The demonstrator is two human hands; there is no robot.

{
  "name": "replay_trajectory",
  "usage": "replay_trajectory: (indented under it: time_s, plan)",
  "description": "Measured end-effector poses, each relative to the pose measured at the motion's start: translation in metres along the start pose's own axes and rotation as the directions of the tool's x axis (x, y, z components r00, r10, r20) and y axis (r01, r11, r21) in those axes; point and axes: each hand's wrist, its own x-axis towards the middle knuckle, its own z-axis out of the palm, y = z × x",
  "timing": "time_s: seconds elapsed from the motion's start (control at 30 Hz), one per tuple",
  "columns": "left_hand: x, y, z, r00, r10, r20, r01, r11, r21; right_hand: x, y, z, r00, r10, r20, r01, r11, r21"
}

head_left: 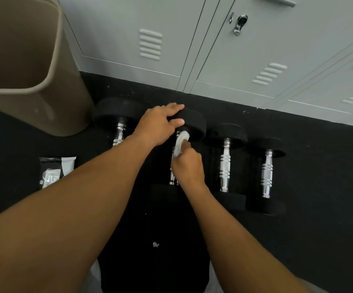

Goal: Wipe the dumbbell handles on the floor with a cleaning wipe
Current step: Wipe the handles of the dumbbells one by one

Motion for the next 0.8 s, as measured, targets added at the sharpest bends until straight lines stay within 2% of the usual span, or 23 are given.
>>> replay_trajectory:
  time_s: [0.23, 0.33, 0.47, 0.57, 0.63, 0.7, 0.77, 0.8]
  plan:
    - [-0.001, 0.002, 0.0, 1.0, 0.005, 0.001, -0.005, 1.0, 0.011, 0.027, -0.014, 0.018, 0.985, 0.12, -0.125, -0.098, 0.981, 0.169]
    - [-0.002, 0.006, 0.002, 1.0, -0.001, 0.003, 0.001, 1.0, 0.022, 0.033, -0.013, 0.019, 0.98, 0.129, -0.153, -0.107, 0.984, 0.143]
    - [-0.002, 0.007, 0.002, 1.0, -0.005, 0.004, 0.004, 0.999, 0.037, 0.03, -0.015, 0.013, 0.99, 0.005, -0.14, -0.013, 0.998, -0.055]
    - [-0.002, 0.003, -0.002, 1.0, -0.015, -0.001, 0.015, 0.999, 0.03, 0.018, -0.014, 0.014, 0.989, -0.128, -0.078, 0.097, 0.943, -0.319]
    - [-0.002, 0.0, -0.003, 1.0, -0.014, -0.002, 0.014, 1.0, 0.01, 0.007, -0.007, 0.009, 0.99, -0.14, 0.004, 0.13, 0.908, -0.397]
    - [-0.002, 0.001, -0.002, 1.0, -0.012, 0.006, 0.012, 1.0, -0.003, -0.001, 0.006, -0.006, 0.996, -0.093, 0.008, 0.091, 0.951, -0.294]
    - [-0.001, 0.002, 0.0, 1.0, -0.006, 0.012, 0.007, 1.0, -0.008, -0.005, 0.023, -0.025, 0.996, 0.043, -0.075, -0.046, 0.998, -0.039]
    - [0.0, 0.002, 0.001, 1.0, 0.0, 0.008, 0.0, 1.0, -0.011, -0.003, 0.032, -0.032, 0.985, 0.133, -0.113, -0.123, 0.989, 0.088]
